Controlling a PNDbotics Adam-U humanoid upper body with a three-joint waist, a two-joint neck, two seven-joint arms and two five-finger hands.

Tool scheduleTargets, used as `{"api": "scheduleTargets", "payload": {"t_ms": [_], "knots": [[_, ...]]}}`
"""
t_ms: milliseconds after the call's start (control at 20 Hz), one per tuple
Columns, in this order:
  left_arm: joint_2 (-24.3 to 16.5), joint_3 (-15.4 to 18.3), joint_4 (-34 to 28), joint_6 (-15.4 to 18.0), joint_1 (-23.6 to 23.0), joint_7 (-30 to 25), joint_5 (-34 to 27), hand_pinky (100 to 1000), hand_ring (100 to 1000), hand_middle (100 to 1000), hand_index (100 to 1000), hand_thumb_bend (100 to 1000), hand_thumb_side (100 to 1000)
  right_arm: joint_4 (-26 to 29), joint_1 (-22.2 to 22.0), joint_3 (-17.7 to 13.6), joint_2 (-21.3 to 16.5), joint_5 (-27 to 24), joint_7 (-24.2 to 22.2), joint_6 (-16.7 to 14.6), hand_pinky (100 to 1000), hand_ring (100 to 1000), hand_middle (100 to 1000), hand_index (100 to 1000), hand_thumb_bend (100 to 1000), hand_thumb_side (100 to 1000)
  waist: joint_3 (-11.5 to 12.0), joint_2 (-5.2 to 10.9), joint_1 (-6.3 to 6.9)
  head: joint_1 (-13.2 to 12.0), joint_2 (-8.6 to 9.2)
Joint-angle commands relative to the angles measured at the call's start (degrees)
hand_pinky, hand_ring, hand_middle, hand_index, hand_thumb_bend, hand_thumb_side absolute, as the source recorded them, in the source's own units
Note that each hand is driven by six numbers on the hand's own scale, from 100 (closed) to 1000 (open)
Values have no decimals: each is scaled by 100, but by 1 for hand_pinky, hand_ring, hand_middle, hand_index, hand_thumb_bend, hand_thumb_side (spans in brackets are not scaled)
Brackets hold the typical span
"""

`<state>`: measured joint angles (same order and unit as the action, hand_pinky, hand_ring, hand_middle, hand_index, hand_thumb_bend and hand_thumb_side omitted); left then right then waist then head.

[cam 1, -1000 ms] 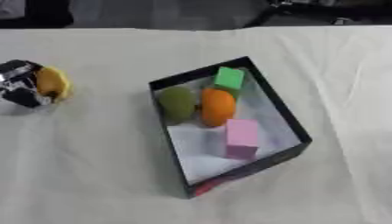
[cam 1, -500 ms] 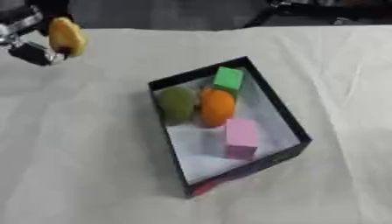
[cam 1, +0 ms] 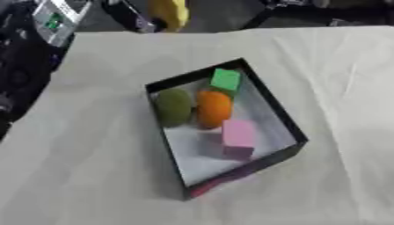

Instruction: Pick up objects on the table and place them in the box.

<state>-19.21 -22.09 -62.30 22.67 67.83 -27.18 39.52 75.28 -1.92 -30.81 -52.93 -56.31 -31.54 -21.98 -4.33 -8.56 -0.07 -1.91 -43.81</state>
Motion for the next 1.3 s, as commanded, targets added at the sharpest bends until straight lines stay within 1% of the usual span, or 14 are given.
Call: {"api": "scheduleTargets", "payload": {"t_ms": [50,250,350,450,600,650,700,750,800,850,900,1000,1150,1300], "knots": [[433,88,132,1,47,-54,316,722,627,544,672,261,100,-69,56,-26,-348,-82,-43,-85,834,880,812,822,100,562,-42,130,31,-71,-30],[1104,241,614,-15,-158,64,728,717,627,546,673,214,100,-177,71,11,-327,-43,-120,-164,834,880,813,822,100,565,-91,56,18,-80,-30],[1393,291,844,-37,-249,143,930,716,627,547,674,218,100,-210,98,22,-297,-18,-153,-178,834,880,813,822,100,566,-106,16,17,-75,-30],[1533,317,1014,-33,-312,233,1138,719,631,557,684,260,100,-230,125,31,-271,12,-180,-180,833,880,812,822,100,567,-131,-18,23,-80,-30],[1620,374,1152,38,-360,378,1455,719,631,557,684,260,100,-239,140,31,-253,37,-197,-184,833,880,812,822,100,567,-143,-35,28,-79,-30],[1625,390,1185,61,-372,405,1559,797,752,703,809,412,100,-246,136,27,-242,47,-197,-181,833,880,813,822,100,569,-142,-43,38,-60,-30],[1629,406,1199,89,-382,426,1663,797,752,703,809,412,100,-252,132,21,-232,60,-199,-178,833,880,813,822,100,569,-141,-47,46,-47,-30],[1633,418,1201,126,-392,452,1764,870,846,802,880,546,363,-255,127,16,-225,73,-200,-175,833,880,813,822,100,570,-138,-49,51,-36,-30],[1628,426,1188,172,-403,484,1863,874,851,807,884,564,393,-257,120,11,-219,86,-200,-175,833,880,813,822,100,570,-134,-48,56,-27,-30],[1619,439,1174,208,-413,526,1964,900,883,837,916,715,571,-258,110,4,-214,97,-198,-176,833,880,813,822,100,570,-128,-45,60,-18,-30],[1607,453,1158,235,-421,573,2067,909,895,845,925,827,650,-259,99,-4,-211,105,-194,-178,833,880,813,823,100,570,-121,-41,63,-10,-30],[1580,499,1122,277,-436,667,2265,910,897,845,932,875,650,-260,75,-19,-210,111,-181,-180,833,880,813,823,100,569,-107,-25,67,11,-30],[1527,601,1006,269,-477,799,2365,905,894,841,929,786,621,-251,43,-39,-218,101,-161,-177,833,880,813,823,100,569,-86,4,72,46,-30],[1490,616,901,209,-506,823,2276,905,894,841,929,786,621,-233,32,-49,-220,89,-150,-166,833,880,813,823,100,569,-80,14,75,56,-30]]}}
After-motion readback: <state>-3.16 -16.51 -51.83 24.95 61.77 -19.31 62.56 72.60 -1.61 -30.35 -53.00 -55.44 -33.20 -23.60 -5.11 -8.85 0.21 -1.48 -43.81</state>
